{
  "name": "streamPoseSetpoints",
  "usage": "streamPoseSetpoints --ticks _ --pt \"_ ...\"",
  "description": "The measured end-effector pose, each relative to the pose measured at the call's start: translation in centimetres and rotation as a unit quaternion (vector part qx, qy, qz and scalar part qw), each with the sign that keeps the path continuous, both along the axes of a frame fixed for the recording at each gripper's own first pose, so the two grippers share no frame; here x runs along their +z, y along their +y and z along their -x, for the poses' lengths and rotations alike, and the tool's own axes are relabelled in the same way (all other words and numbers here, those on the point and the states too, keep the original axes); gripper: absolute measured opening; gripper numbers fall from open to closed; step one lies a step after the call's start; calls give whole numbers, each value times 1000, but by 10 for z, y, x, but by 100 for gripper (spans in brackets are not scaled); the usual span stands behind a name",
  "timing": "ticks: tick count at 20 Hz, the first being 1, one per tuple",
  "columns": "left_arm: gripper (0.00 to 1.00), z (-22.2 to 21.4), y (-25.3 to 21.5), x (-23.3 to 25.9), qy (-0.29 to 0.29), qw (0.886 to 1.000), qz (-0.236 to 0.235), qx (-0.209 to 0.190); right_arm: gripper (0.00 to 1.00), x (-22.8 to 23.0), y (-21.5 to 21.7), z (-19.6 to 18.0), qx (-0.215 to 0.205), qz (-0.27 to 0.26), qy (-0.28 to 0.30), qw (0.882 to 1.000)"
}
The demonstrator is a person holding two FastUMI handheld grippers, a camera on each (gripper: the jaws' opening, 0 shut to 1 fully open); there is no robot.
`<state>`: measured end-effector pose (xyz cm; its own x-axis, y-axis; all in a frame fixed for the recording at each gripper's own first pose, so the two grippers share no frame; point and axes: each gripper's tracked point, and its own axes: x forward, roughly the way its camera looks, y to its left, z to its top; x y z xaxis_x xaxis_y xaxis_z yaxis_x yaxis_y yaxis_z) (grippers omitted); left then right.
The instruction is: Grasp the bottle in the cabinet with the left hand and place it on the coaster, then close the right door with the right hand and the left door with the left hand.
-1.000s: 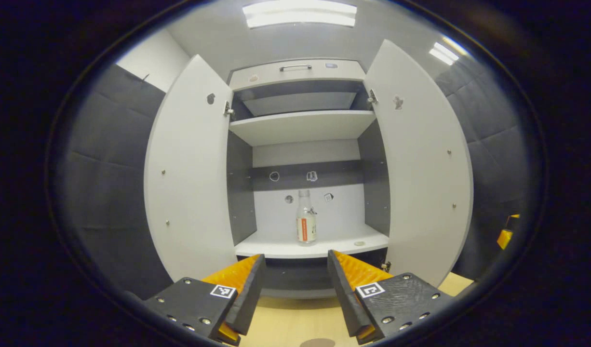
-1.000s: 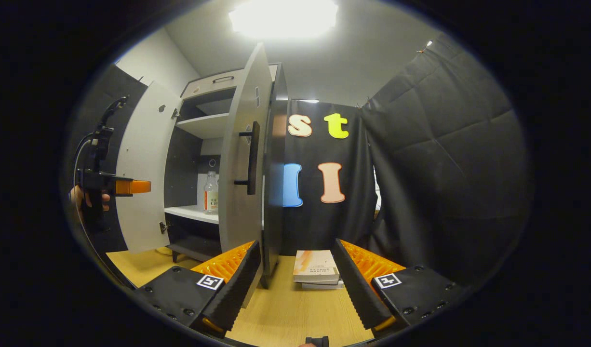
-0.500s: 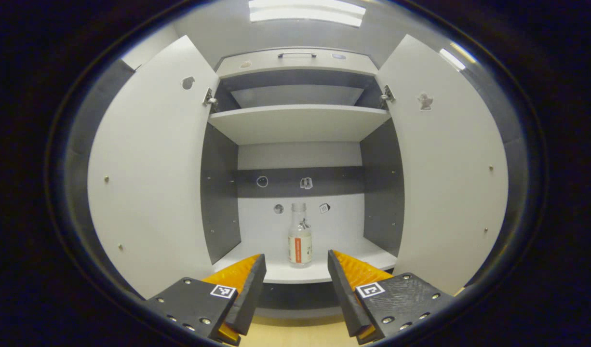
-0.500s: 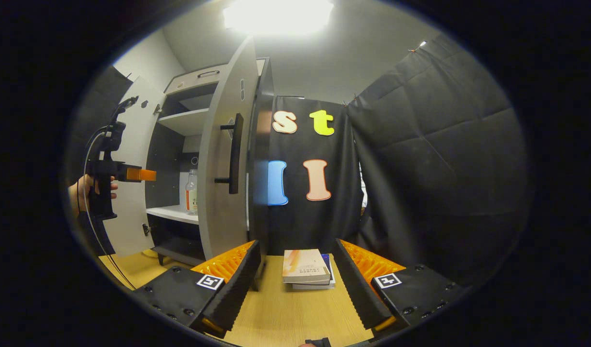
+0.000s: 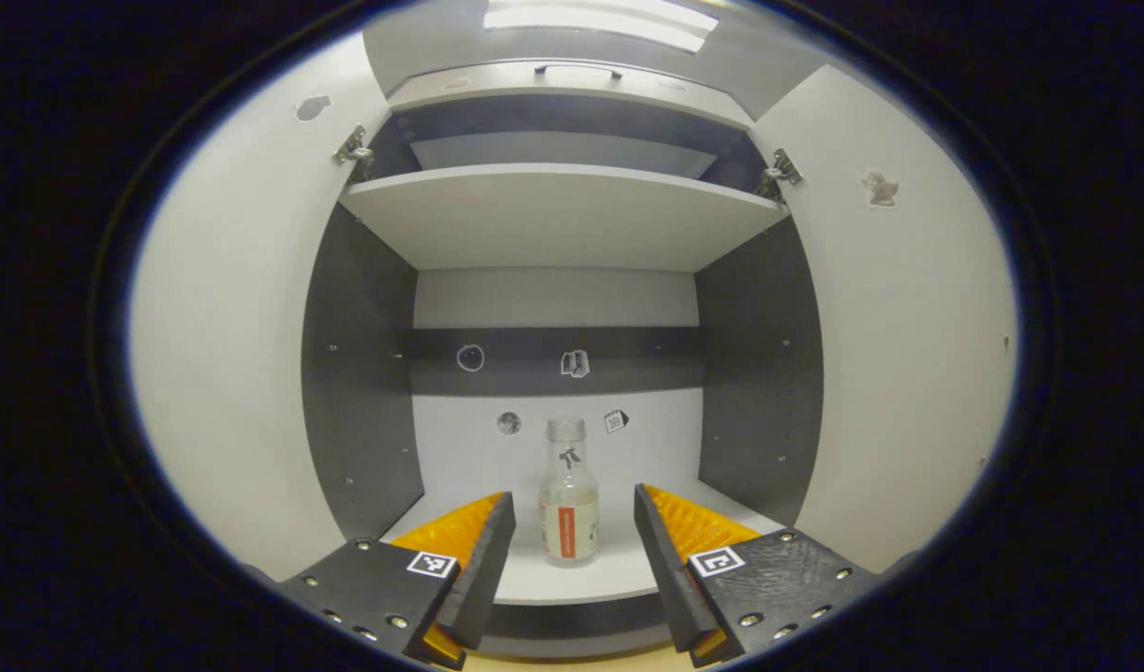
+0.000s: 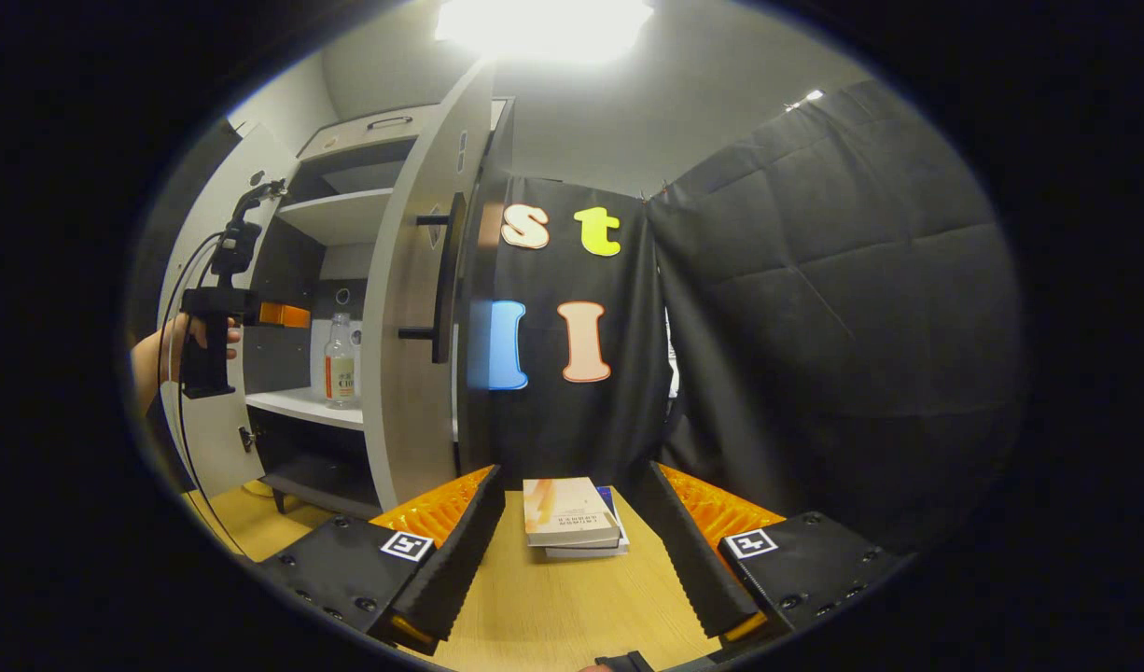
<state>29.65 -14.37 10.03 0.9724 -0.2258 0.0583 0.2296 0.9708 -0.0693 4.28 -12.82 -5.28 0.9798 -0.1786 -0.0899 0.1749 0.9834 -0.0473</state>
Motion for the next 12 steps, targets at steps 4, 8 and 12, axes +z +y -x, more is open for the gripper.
streamPoseSetpoints --ticks 4,8,12 --pt "75 -30 0 0 -2 1000 -2 -3 98 0 0 0 -27 2 2 1000" --pt "75 -57 -3 -3 1 1000 -2 -6 98 -5 3 1 -47 4 8 999" --pt "75 -86 -3 -3 -3 1000 -12 -2 98 -9 3 6 -69 5 13 998"
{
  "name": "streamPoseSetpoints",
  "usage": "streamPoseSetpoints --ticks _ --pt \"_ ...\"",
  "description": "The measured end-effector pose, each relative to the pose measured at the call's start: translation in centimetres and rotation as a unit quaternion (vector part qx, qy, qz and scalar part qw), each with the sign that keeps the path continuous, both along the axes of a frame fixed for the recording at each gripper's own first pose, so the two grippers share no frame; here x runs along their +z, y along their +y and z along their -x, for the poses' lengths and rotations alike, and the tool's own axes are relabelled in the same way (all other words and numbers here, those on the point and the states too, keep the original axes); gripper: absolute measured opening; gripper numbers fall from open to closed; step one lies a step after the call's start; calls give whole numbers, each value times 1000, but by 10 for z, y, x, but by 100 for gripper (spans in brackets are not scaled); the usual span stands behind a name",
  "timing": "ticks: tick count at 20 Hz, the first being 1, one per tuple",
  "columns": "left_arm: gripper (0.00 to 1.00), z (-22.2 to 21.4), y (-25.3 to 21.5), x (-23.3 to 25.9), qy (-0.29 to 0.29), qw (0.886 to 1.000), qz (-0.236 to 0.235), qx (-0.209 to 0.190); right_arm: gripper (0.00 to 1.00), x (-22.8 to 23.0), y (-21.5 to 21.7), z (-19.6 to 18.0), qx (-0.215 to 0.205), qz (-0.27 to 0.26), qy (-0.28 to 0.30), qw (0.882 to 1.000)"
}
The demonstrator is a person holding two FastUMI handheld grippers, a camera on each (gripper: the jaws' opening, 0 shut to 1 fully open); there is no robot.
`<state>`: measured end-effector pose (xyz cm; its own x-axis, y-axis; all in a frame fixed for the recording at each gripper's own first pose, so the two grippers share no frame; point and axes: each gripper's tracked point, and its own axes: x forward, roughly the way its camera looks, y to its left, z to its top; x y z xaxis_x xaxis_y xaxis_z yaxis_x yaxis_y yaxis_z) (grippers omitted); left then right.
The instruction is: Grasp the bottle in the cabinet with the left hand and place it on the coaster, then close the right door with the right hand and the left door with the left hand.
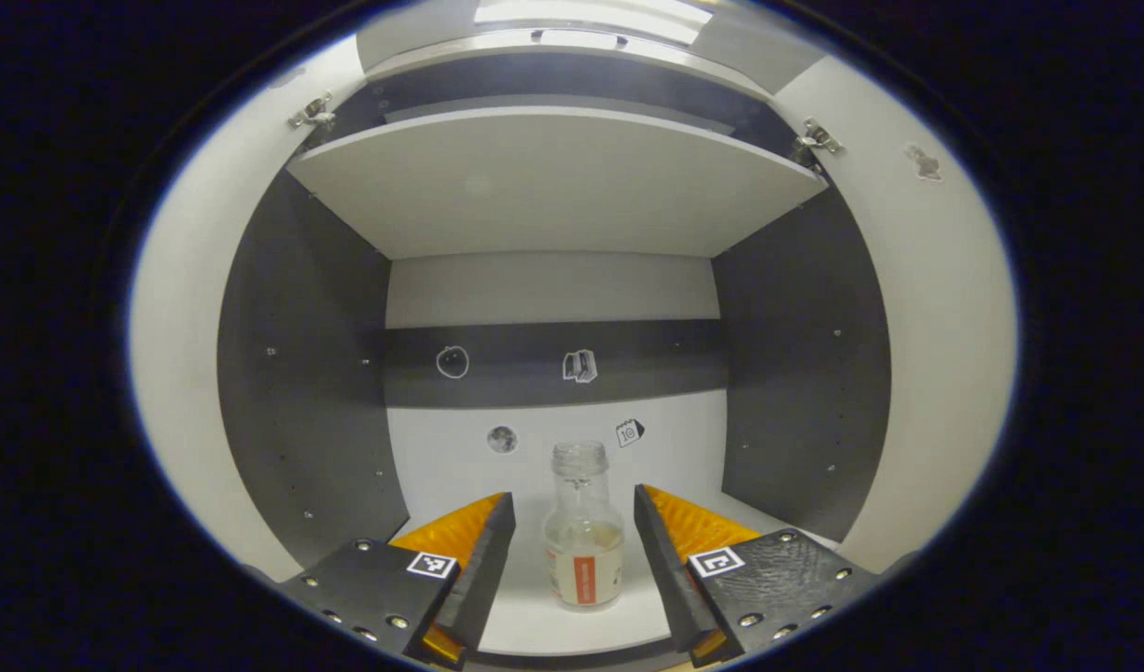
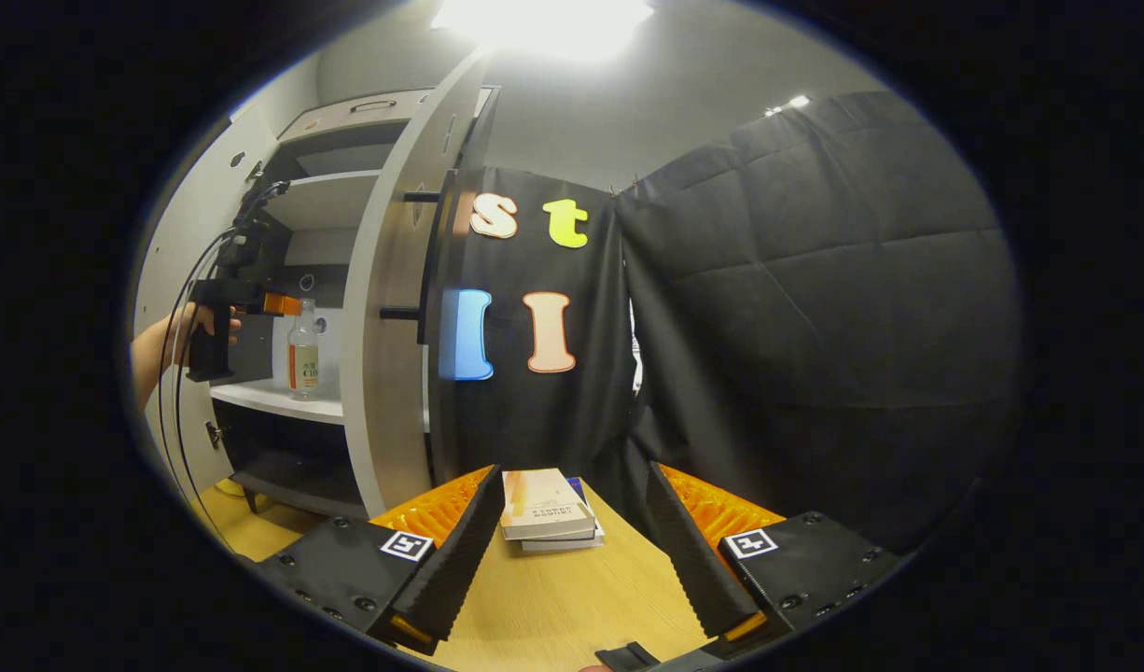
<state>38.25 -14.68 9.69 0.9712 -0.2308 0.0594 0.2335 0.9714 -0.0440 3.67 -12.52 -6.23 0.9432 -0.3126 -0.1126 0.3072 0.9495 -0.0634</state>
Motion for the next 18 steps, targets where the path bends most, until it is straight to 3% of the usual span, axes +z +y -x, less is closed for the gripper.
streamPoseSetpoints --ticks 12,15,18 --pt "75 -58 -19 -19 27 999 -13 -22 98 -8 -2 4 -28 -3 19 999" --pt "44 -57 -14 -17 23 1000 -14 -13 97 -8 -2 4 -26 -8 19 999" --pt "44 -54 -11 -14 22 1000 -3 -12 98 -9 -1 5 -20 -8 20 1000"
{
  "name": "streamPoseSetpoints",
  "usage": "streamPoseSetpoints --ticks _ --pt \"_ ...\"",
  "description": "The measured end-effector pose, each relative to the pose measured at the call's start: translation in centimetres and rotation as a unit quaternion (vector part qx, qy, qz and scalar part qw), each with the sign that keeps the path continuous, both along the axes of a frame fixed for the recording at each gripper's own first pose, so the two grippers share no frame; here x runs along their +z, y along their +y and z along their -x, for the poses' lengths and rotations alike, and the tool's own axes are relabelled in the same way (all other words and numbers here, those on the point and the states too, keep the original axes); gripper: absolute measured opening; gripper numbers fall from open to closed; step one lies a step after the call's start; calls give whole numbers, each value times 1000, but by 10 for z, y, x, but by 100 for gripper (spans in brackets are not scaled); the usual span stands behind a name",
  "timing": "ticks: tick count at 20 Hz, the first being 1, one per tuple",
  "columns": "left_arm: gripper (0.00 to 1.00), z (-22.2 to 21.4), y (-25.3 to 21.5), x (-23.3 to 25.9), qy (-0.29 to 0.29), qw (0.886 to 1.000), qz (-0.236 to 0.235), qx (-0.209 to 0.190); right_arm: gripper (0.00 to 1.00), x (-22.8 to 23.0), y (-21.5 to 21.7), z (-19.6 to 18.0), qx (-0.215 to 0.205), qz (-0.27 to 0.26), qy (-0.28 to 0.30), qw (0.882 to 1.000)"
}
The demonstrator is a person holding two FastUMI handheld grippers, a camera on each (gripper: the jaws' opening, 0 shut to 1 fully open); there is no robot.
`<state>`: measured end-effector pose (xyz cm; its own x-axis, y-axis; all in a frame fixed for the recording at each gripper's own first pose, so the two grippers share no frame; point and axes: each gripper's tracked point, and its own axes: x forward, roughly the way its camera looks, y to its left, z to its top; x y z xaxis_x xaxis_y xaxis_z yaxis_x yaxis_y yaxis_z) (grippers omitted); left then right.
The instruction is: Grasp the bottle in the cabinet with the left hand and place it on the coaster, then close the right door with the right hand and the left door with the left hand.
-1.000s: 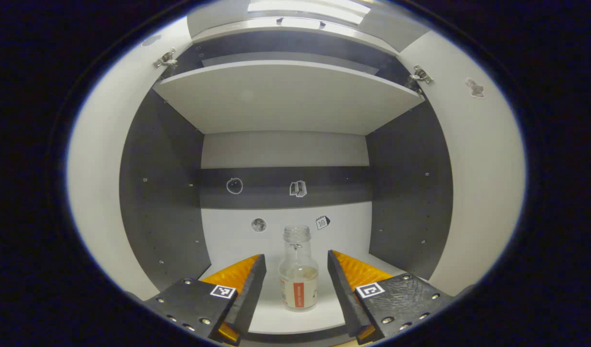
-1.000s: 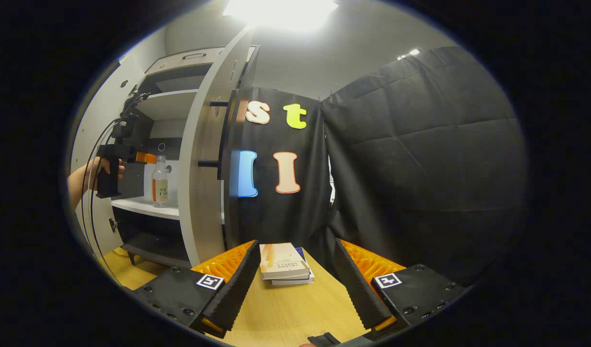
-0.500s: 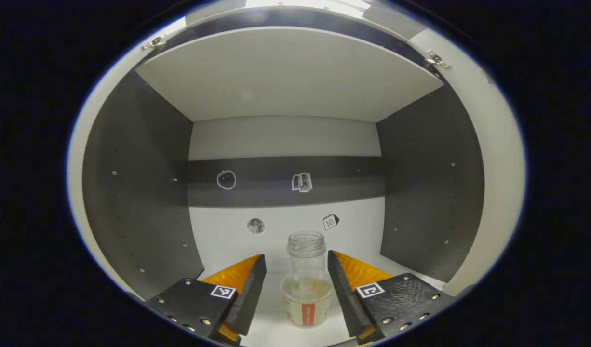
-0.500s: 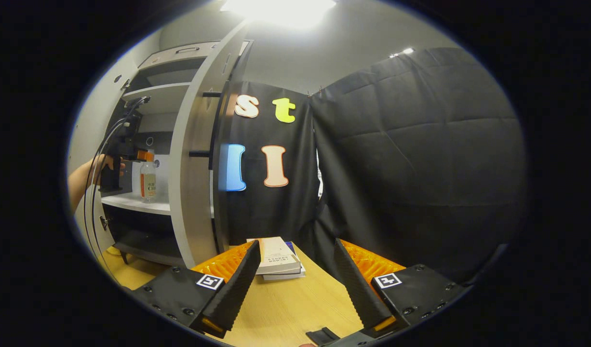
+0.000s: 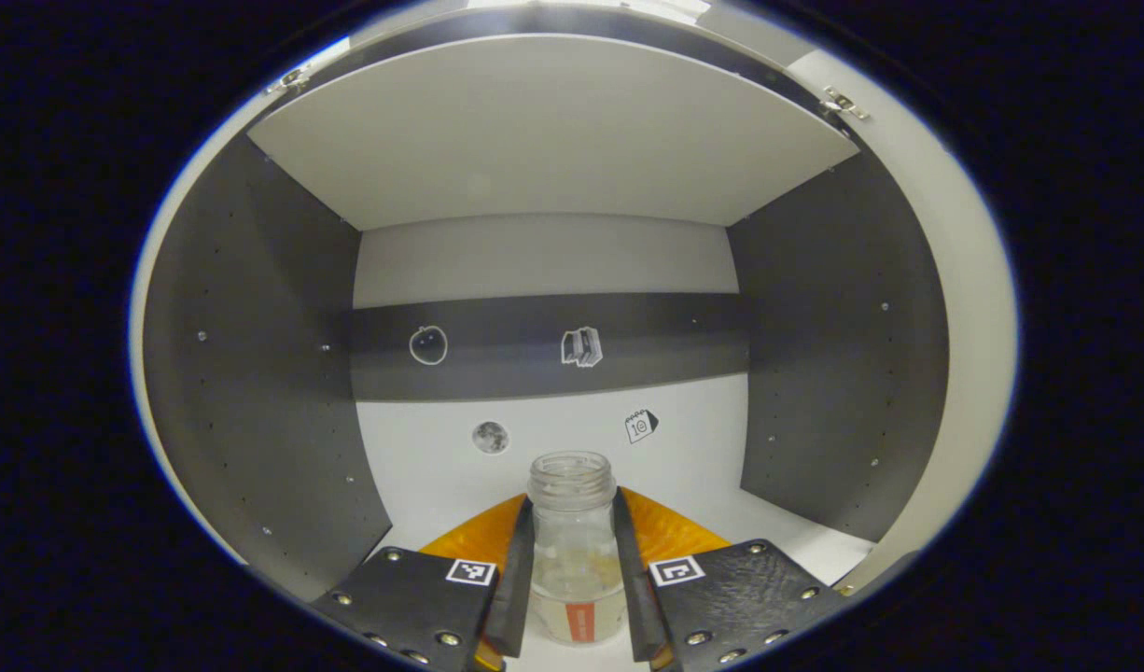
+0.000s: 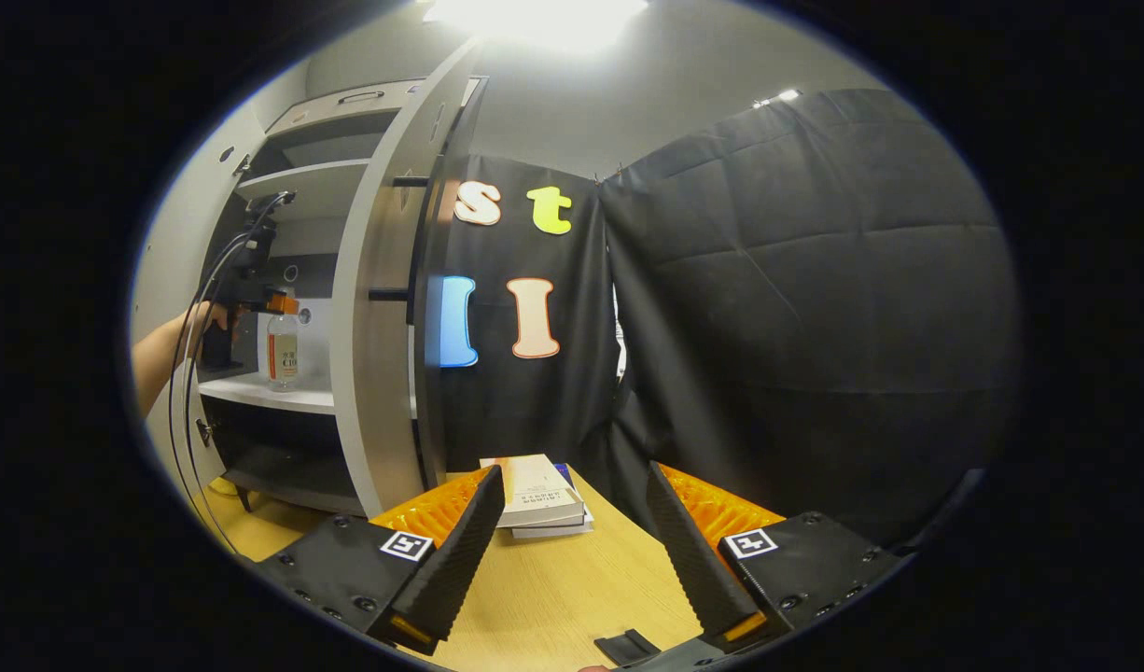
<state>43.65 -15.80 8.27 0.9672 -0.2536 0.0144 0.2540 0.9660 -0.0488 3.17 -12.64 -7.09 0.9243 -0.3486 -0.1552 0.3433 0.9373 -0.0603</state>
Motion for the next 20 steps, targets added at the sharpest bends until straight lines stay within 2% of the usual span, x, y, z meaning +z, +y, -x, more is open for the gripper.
streamPoseSetpoints --ticks 3,4,6,8,9,16,19,20 --pt "44 7 4 8 -10 1000 0 2 97 0 2 1 12 -7 -1 1000" --pt "45 12 6 11 -14 1000 0 3 92 0 3 1 17 -9 -2 1000" --pt "45 22 9 15 -19 1000 3 3 97 0 4 1 30 -10 -3 1000" --pt "44 34 13 20 -25 1000 5 5 92 2 4 3 43 -10 -4 999" --pt "44 38 15 19 -22 1000 5 7 97 5 4 5 49 -11 -6 999" --pt "45 68 20 12 -5 1000 19 22 97 7 2 16 91 -17 -6 996" --pt "45 97 23 9 -9 1000 16 26 97 8 1 21 109 -15 -6 994" --pt "44 107 23 8 -11 999 14 28 92 8 1 23 114 -16 -6 993"
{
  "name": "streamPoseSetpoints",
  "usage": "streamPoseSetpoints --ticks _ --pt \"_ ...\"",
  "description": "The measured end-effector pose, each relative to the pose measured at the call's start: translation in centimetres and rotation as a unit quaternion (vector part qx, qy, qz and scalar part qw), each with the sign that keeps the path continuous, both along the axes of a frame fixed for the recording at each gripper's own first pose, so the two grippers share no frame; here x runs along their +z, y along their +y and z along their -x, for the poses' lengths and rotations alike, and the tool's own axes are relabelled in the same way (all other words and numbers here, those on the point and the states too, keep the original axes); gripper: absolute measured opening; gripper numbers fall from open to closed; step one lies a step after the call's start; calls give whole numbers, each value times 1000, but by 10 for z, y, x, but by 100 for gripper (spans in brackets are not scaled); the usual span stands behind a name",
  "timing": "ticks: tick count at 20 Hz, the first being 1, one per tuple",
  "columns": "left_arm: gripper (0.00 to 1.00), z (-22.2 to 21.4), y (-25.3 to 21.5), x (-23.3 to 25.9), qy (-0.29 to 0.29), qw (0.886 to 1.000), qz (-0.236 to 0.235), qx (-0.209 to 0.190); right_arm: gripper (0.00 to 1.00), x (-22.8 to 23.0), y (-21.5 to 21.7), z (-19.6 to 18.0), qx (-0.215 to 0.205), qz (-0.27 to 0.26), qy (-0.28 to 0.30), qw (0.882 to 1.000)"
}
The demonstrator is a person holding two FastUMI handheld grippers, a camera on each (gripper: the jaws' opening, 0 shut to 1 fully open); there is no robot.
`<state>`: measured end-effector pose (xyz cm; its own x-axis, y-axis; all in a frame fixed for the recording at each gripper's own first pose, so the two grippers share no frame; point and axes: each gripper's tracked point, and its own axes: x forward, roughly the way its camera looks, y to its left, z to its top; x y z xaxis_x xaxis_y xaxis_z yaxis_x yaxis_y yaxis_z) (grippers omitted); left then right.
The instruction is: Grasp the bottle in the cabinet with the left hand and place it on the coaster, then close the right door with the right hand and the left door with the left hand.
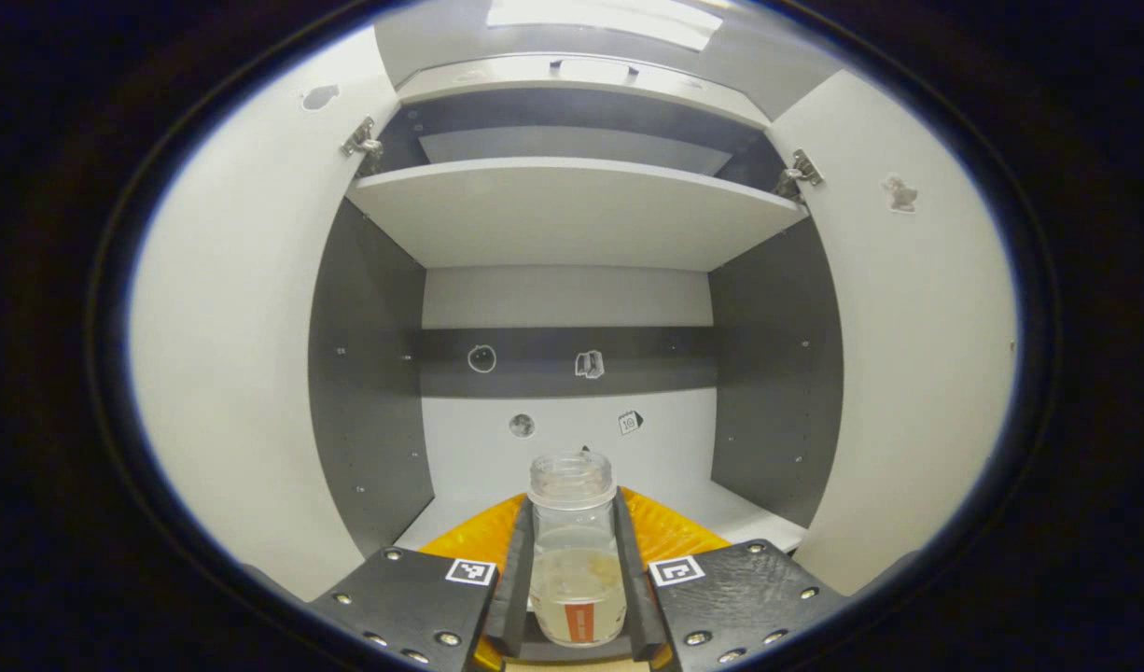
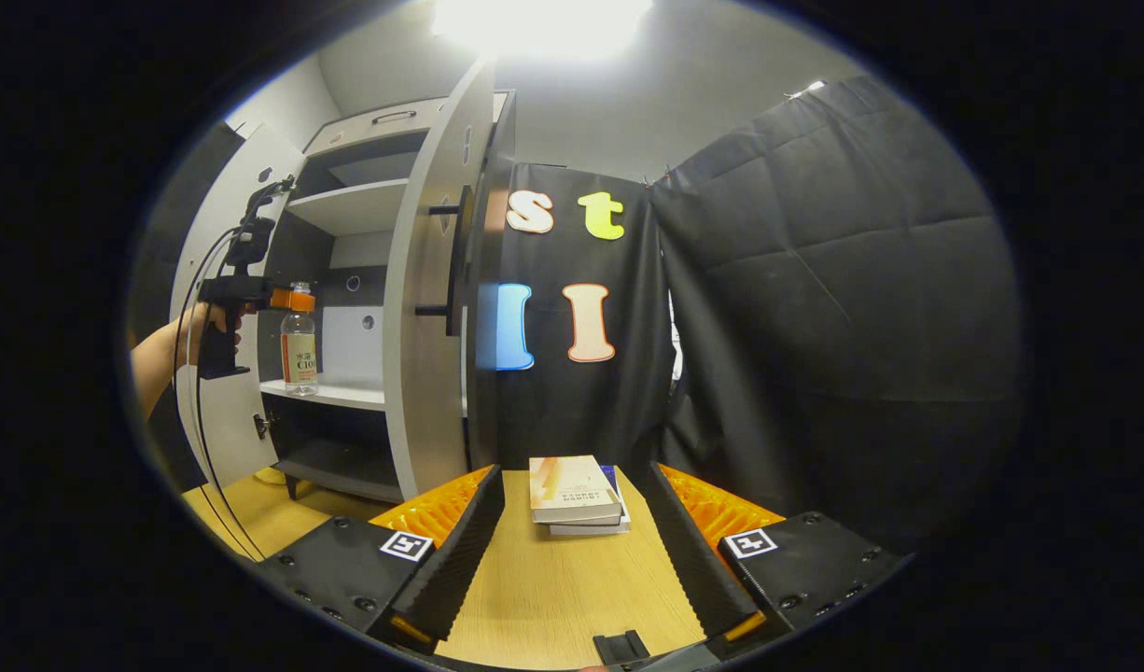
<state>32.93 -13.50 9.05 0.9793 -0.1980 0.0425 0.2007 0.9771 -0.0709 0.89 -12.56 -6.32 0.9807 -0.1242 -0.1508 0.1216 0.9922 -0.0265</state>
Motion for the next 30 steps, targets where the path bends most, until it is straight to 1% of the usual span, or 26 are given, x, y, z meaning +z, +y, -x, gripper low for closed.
streamPoseSetpoints --ticks 1,2,3,4,9,15,20,23,26,30 --pt "45 6 1 -1 -1 1000 -1 2 97 0 0 2 5 -1 1 1000" --pt "45 13 0 -3 -1 1000 -1 2 97 -1 0 4 10 -2 2 1000" --pt "45 20 0 -3 0 1000 0 4 92 -1 -1 6 14 -3 2 1000" --pt "45 24 1 -5 0 1000 1 6 97 -2 -2 9 17 -4 2 1000" --pt "45 56 -1 -17 0 1000 1 7 97 -3 0 20 35 -6 6 999" --pt "44 92 -10 -49 16 1000 15 1 98 -4 5 33 58 -7 10 998" --pt "46 117 -18 -74 21 1000 15 -3 97 -1 9 40 72 -9 5 997" --pt "45 131 -18 -88 23 1000 21 1 97 0 11 46 80 -8 3 997" --pt "45 145 -22 -105 24 999 25 1 97 -4 10 52 85 -7 7 996" --pt "45 159 -28 -135 33 999 21 0 98 -8 5 58 81 -15 12 997"
